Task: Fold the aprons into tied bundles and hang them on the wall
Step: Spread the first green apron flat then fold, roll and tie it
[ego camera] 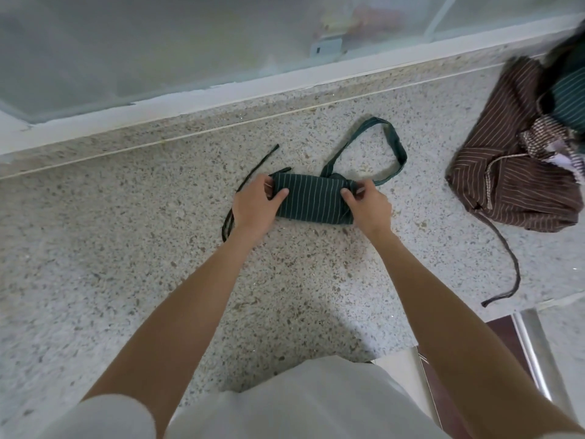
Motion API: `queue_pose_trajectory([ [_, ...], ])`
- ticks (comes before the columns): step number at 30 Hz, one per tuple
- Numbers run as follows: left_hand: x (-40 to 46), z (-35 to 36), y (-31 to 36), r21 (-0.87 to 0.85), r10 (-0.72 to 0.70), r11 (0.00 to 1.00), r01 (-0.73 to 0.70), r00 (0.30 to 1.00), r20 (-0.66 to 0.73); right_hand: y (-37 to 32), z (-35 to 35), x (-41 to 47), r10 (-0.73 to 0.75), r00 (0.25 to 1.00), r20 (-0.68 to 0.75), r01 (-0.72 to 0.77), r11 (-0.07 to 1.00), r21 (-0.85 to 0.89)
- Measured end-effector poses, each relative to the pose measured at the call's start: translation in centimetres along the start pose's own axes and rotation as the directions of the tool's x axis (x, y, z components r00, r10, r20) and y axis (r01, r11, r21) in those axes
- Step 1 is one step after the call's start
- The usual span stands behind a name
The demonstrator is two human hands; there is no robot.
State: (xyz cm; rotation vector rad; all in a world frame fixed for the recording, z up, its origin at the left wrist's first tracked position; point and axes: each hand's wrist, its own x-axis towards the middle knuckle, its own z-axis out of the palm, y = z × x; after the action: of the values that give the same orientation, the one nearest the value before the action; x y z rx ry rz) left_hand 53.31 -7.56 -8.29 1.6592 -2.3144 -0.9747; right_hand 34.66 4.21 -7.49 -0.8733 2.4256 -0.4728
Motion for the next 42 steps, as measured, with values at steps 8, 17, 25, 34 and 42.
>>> queue_pose_trajectory([
  [8, -4.0, -0.8, -1.6, 0.088, 0.275, 0.961, -0.264, 0.947, -0.166, 0.2, 2.5, -8.3, 0.024, 0.959, 0.282, 0.005, 0.995, -0.101],
  [17, -13.9, 1.3, -5.3, 0.188, 0.324, 0.907, -0.376, 0.910, 0.258, -0.7, 3.0, -14.6, -0.360, 0.928, 0.098, 0.371, 0.859, -0.352],
  [25, -13.3, 1.6, -4.3, -0.273, -0.032, 0.958, 0.089, 0.978, 0.204, -0.1, 4.7, -10.9, -0.384, 0.873, 0.299, 0.466, 0.838, -0.284],
  [34, -11.6, -0.1, -2.7, -0.622, -0.005, 0.747, 0.233, 0.938, 0.346, -0.4, 4.2, -10.8, -0.339, 0.863, 0.375, 0.304, 0.941, 0.150],
  [42, -13.5, -1.1, -3.3, -0.165, 0.226, 0.961, -0.222, 0.974, 0.005, -2.7, 3.5, -12.7, -0.579, 0.814, 0.044, 0.575, 0.791, -0.209],
])
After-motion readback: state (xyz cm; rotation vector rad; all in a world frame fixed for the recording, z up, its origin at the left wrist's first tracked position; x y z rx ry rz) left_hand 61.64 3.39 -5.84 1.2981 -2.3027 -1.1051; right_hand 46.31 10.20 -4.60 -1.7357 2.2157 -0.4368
